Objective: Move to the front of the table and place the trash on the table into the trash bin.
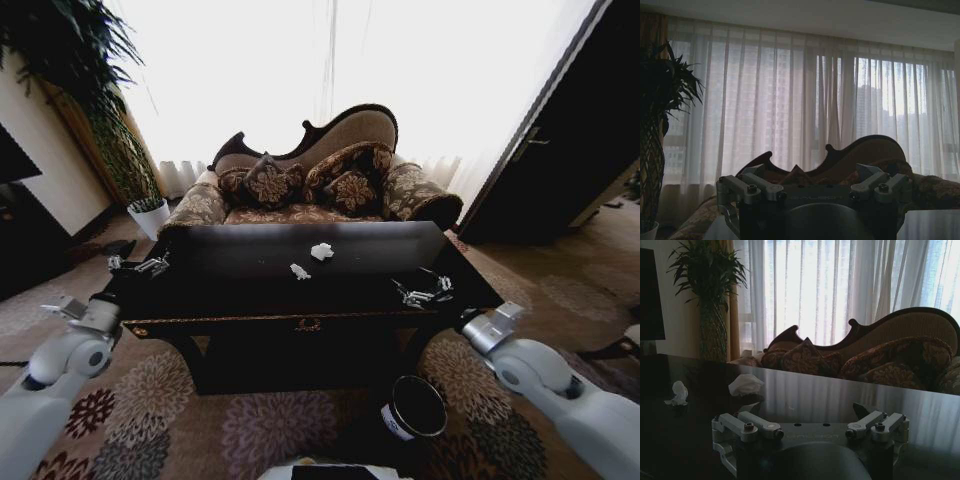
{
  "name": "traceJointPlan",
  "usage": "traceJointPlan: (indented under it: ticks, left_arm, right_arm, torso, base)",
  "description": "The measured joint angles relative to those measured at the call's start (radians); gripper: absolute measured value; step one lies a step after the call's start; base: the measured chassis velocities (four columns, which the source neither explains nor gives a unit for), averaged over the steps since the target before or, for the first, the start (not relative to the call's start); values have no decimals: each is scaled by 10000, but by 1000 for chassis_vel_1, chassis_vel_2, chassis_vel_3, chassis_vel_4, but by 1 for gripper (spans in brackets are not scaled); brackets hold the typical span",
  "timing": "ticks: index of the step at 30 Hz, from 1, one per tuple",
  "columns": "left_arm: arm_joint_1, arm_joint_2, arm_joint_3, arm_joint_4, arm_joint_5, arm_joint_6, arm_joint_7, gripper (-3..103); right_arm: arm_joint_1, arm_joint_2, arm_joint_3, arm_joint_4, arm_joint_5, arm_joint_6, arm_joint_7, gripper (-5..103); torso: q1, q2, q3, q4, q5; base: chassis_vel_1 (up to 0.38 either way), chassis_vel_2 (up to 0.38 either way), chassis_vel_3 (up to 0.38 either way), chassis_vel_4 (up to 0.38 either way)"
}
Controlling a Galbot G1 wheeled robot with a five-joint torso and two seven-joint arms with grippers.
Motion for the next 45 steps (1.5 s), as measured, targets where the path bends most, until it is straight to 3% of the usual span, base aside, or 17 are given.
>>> traceJointPlan:
  ticks: [1,4,5,9,19,24,32,45]
  left_arm:
    - [0,0,0,0,0,0,0,100]
    - [0,0,0,0,0,-1,3,100]
    - [0,0,0,0,0,-1,3,100]
    - [0,0,0,0,0,-1,8,100]
    - [0,0,0,0,0,0,0,100]
    - [0,0,0,0,0,0,0,100]
    - [-1,0,0,0,0,-1,4,100]
    - [0,0,0,0,0,-1,3,100]
  right_arm:
    - [0,0,0,0,0,0,0,100]
    - [2751,67,-2465,-1085,221,-80,23,100]
    - [2751,67,-2465,-1085,221,-80,23,100]
    - [5606,419,-5097,-1987,398,-175,37,100]
    - [8493,1181,-8234,-3122,444,-181,-22,100]
    - [9490,1525,-9134,-3544,445,-180,-66,100]
    - [11443,2726,-10965,-4681,605,-165,-125,100]
    - [11873,3657,-11885,-5532,435,-64,-278,100]
  torso:
    - [0,0,0,0,0]
    - [0,0,1,5,1]
    - [0,0,1,5,1]
    - [0,0,0,2,-4]
    - [-1,0,-1,1,-1]
    - [-1,1,-1,1,-2]
    - [0,1,-1,4,-2]
    - [-1,1,-1,2,0]
  base:
    - [0,0,0,0]
    - [0,0,0,0]
    - [0,0,0,0]
    - [0,0,0,0]
    - [0,0,0,0]
    - [0,0,0,0]
    - [0,0,0,0]
    - [0,0,0,0]
